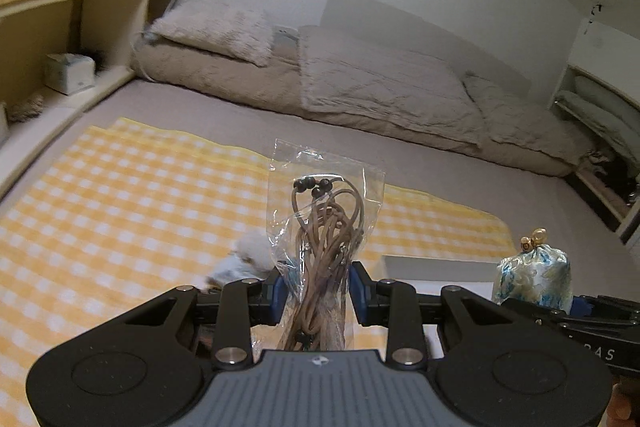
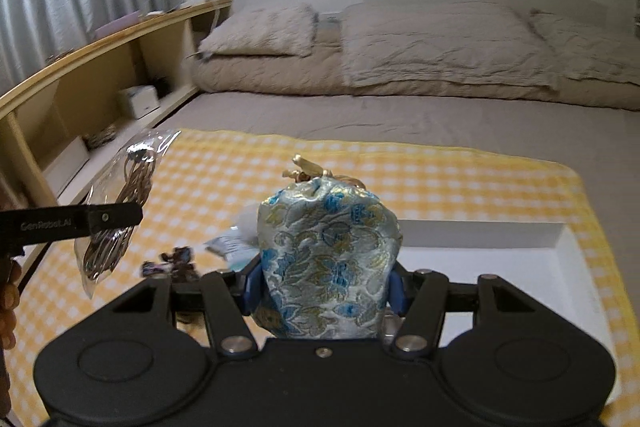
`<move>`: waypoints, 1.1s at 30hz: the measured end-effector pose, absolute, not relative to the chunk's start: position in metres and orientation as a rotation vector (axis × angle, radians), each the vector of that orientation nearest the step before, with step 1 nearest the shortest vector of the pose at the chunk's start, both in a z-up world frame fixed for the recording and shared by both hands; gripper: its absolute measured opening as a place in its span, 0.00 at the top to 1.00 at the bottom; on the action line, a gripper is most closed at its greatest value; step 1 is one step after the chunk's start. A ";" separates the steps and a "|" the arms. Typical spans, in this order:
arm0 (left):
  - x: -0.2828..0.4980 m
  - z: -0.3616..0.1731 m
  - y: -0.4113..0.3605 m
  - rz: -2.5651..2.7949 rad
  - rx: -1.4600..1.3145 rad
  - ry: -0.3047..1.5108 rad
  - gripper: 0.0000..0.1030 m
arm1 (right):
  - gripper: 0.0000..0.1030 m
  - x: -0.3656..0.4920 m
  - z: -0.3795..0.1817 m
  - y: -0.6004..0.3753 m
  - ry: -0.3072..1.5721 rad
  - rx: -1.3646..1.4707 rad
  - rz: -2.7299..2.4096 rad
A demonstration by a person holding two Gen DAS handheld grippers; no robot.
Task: Organize soft objects
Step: 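Carry the pouch and tan cord bag over the white box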
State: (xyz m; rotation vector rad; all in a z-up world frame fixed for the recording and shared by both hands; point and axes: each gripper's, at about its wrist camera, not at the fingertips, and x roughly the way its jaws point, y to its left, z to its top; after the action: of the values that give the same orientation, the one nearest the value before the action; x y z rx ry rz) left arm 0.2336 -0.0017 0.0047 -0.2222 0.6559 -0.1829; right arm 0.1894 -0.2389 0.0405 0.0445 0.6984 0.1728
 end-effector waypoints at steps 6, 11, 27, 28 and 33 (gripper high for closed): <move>0.237 -0.008 -0.034 -0.230 -0.301 0.691 0.67 | 0.42 0.183 0.040 -0.283 0.697 0.055 0.087; 0.241 -0.021 -0.066 -0.272 -0.344 0.717 0.67 | 0.42 0.178 0.037 -0.321 0.701 0.067 0.016; 0.250 -0.088 -0.170 -0.399 -0.475 0.906 0.67 | 0.42 0.178 0.000 -0.417 0.796 0.072 -0.203; 0.251 -0.094 -0.174 -0.400 -0.480 0.916 0.67 | 0.42 0.178 -0.003 -0.420 0.805 0.067 -0.212; 0.257 -0.116 -0.186 -0.406 -0.481 0.950 0.67 | 0.42 0.186 -0.026 -0.427 0.873 0.009 -0.219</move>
State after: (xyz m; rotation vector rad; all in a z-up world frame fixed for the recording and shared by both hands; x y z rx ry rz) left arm 0.2569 -0.1865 -0.1158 -0.4810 0.9500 -0.4059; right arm 0.1859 -0.4275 -0.0264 0.0095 0.8732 -0.2187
